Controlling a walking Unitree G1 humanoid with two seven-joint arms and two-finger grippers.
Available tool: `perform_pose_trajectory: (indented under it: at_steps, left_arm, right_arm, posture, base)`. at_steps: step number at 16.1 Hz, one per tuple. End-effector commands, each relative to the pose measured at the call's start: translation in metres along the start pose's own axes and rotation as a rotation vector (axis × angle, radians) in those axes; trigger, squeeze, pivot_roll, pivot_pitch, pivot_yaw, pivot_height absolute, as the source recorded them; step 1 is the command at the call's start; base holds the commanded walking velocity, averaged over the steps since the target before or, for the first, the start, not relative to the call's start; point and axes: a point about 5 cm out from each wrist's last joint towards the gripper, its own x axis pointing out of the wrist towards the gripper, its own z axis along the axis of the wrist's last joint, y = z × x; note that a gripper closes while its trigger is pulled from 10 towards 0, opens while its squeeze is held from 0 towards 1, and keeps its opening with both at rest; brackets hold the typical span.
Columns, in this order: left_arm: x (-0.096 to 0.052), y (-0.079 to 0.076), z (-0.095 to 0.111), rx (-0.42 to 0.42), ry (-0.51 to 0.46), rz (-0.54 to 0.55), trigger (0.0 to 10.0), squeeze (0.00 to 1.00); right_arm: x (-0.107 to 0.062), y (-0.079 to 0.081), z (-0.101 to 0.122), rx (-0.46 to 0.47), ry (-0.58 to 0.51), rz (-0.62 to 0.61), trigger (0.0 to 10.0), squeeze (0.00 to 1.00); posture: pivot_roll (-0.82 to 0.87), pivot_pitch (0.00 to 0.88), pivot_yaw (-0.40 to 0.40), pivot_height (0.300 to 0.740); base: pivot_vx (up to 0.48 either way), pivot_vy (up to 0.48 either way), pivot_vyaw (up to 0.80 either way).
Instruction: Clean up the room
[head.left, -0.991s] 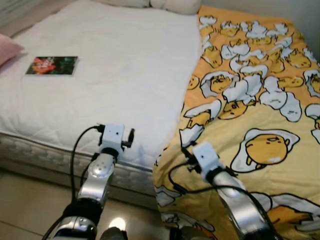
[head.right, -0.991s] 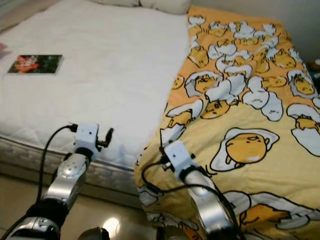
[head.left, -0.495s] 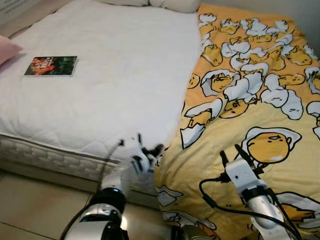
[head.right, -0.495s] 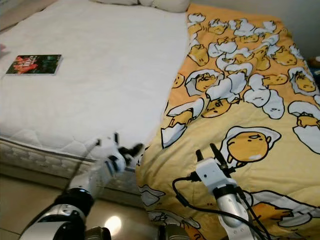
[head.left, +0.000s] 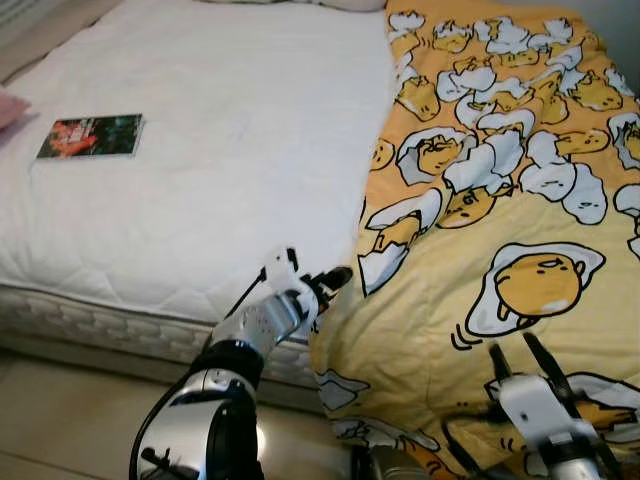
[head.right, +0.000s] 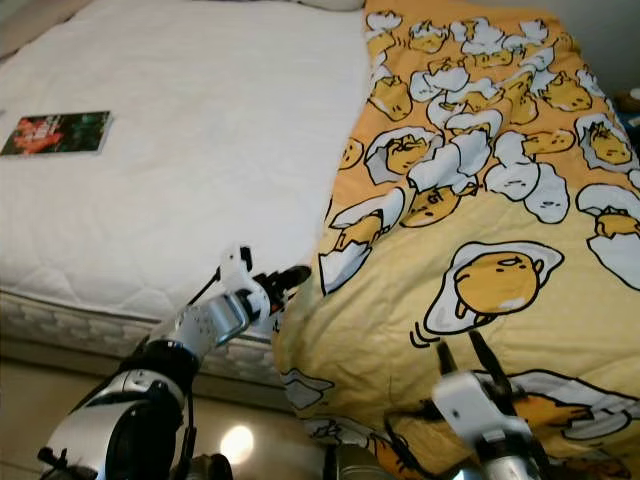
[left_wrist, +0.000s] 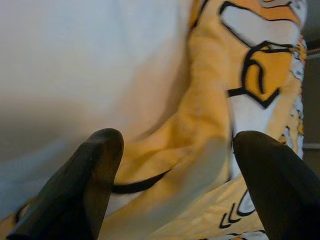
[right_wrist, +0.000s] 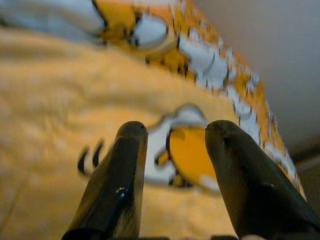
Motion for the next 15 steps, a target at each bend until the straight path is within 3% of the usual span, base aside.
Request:
perform_pose_trajectory:
  at_steps: [1,2,4,6,7,10,15]
  left_arm:
    - [0.003,-0.007,-0.001,-0.013,0.018,-0.029,10.0,0.00]
    - [0.004,-0.008,-0.003,-0.011,0.035,-0.031,10.0,0.00]
    - [0.007,-0.014,-0.008,0.020,0.039,-0.069,10.0,0.00]
    - [0.009,-0.019,-0.011,0.046,0.050,-0.091,10.0,0.00]
    - [0.009,-0.020,-0.012,0.056,0.055,-0.095,10.0,0.00]
    - [0.012,-0.026,-0.018,0.111,0.074,-0.117,10.0,0.00]
    - [0.014,-0.027,-0.034,0.251,0.087,-0.140,10.0,0.00]
  right_arm:
    - [-0.003,0.001,-0.002,0.009,0.008,-0.005,10.0,0.00]
    - [0.000,0.009,0.005,0.075,-0.005,0.006,10.0,0.00]
    - [0.003,0.026,0.018,0.342,0.017,0.113,10.0,0.00]
    - [0.005,0.023,0.018,0.459,0.039,0.132,10.0,0.00]
    - [0.005,0.021,0.020,0.467,0.032,0.133,10.0,0.00]
    - [0.002,0.022,0.027,0.500,0.025,0.304,10.0,0.00]
    - [0.010,0.019,0.029,0.540,0.032,0.371,10.0,0.00]
  posture:
    - [-0.27,0.123,0.053,0.740]
    - [-0.28,0.123,0.060,0.740]
    - [-0.29,0.125,0.070,0.740]
    - [-0.30,0.126,0.073,0.740]
    - [-0.30,0.125,0.071,0.740]
    - [-0.31,0.123,0.060,0.740]
    - [-0.30,0.104,0.048,0.740]
  base:
    - [0.000,0.000,0.00]
    - [0.000,0.000,0.00]
    - [0.000,0.000,0.00]
    - [0.000,0.000,0.00]
    - [0.000,0.000,0.00]
    - [0.000,0.000,0.00]
    - [0.000,0.000,0.00]
